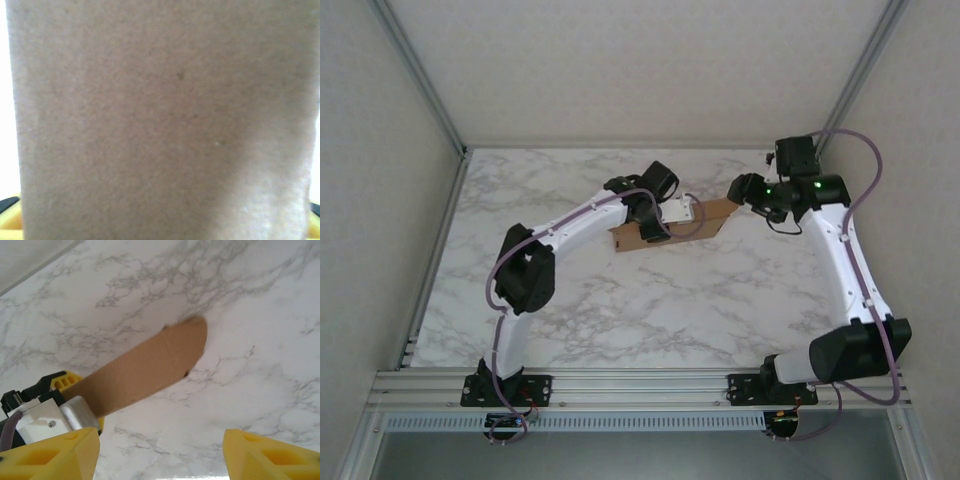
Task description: Fold the paper box
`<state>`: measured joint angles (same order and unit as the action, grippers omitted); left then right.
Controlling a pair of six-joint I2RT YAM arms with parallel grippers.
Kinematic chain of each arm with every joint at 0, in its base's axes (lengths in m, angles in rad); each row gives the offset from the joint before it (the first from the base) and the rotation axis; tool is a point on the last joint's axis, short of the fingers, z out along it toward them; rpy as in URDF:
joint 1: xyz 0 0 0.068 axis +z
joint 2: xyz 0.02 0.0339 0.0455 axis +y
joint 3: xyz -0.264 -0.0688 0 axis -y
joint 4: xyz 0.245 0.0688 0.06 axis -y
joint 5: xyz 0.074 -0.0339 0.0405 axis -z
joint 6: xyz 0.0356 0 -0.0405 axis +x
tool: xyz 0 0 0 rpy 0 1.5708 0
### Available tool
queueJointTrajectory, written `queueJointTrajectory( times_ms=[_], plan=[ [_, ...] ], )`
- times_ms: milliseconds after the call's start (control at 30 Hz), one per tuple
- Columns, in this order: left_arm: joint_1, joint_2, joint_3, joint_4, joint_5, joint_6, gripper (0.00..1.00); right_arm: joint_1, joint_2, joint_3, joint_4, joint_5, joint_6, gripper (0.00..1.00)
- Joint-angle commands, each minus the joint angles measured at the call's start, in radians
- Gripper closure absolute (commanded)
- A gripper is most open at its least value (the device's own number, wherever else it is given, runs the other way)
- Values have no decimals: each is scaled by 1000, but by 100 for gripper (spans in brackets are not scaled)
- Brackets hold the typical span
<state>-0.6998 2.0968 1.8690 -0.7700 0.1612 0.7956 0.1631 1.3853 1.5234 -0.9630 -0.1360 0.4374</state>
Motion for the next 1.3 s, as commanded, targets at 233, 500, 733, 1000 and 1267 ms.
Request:
queueJointTrajectory(
  times_ms=[233, 500, 733, 1000, 1267],
  plan=[
    [28, -241, -286, -3, 202, 234, 34, 135, -132, -121, 13, 97, -264, 39],
    [33, -235, -319, 52, 119, 240, 30, 184, -220, -230, 64, 162, -439, 39],
    [76, -150, -182, 24, 161, 184, 54, 233, -232, -225, 112, 248, -645, 38],
    [109, -101, -77, 15, 216, 186, 67, 239, -188, -189, 135, 242, -589, 35],
    [134, -107, -24, -36, 312, 152, 64, 277, -207, -181, 148, 199, -701, 37]
  ],
)
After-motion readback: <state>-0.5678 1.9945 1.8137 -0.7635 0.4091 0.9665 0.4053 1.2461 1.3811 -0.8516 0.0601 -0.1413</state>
